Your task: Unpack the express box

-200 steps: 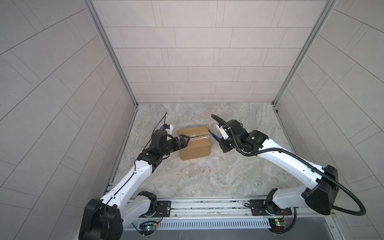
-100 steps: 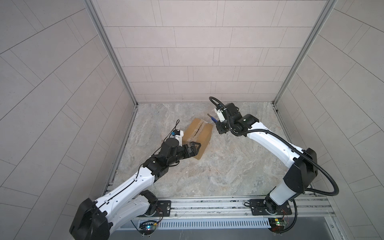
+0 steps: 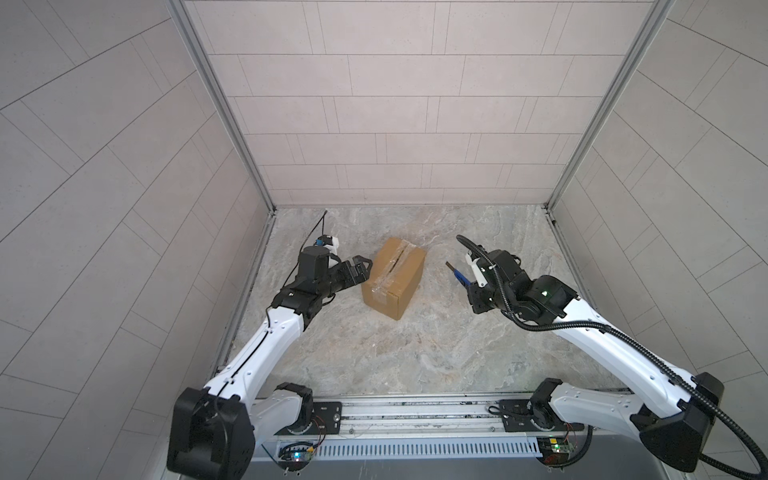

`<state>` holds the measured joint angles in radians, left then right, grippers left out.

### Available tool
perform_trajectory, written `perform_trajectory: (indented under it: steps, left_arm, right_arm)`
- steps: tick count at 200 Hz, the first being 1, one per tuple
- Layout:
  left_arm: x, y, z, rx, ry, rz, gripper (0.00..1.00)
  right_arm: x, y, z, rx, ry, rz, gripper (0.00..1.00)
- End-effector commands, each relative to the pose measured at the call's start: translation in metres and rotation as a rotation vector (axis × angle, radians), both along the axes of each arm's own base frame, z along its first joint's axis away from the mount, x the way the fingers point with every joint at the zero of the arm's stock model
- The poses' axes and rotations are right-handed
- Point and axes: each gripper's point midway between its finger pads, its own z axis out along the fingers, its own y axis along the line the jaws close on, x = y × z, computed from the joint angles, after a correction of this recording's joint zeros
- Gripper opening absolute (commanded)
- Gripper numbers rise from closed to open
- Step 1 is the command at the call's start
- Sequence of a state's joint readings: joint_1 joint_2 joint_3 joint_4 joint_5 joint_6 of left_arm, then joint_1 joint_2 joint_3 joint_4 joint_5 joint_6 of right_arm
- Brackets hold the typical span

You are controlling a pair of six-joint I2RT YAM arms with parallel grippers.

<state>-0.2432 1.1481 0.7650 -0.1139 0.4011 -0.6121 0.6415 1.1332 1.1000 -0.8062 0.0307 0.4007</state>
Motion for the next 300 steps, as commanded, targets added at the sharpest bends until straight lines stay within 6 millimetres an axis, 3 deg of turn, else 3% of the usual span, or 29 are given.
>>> perform_trajectory:
  steps: [1,43,103,116,139,174,199,226,253,300]
  left_arm:
    - [0.003,-0.018,0.008,-0.026,-0.038,-0.075,0.99]
    - [-0.015,-0.041,0.004,-0.045,-0.037,-0.108,0.99]
    - [-0.055,-0.093,0.005,-0.143,-0.059,-0.179,1.00]
    - [-0.057,-0.099,0.007,-0.164,-0.067,-0.184,1.00]
    - [-0.054,-0.093,0.011,-0.127,-0.076,-0.159,1.00]
    - [-0.045,-0.069,0.040,-0.064,-0.146,-0.132,0.99]
    - [-0.030,-0.048,0.068,-0.097,-0.232,-0.100,0.97]
    - [-0.021,-0.057,0.107,-0.124,-0.355,-0.166,0.92]
    - [-0.013,-0.073,0.137,-0.259,-0.456,-0.257,0.83]
    - [-0.015,-0.088,0.186,-0.408,-0.601,-0.348,0.75]
  right_arm:
    - [0.014,0.021,0.008,0.084,-0.025,0.004,0.00]
    - [0.040,0.056,0.011,0.115,-0.032,0.085,0.00]
    - [0.083,0.077,0.015,0.114,-0.063,0.134,0.00]
    - [0.092,0.076,0.015,0.103,-0.066,0.130,0.00]
    - [0.101,0.063,0.023,0.083,-0.076,0.101,0.00]
    - [0.093,0.033,0.045,0.073,-0.118,0.065,0.00]
    - [0.077,0.038,0.067,0.181,-0.164,0.091,0.00]
    - [0.062,0.057,0.100,0.401,-0.232,0.135,0.00]
    - [0.053,0.074,0.134,0.590,-0.298,0.187,0.00]
    - [0.046,0.098,0.151,0.737,-0.331,0.240,0.00]
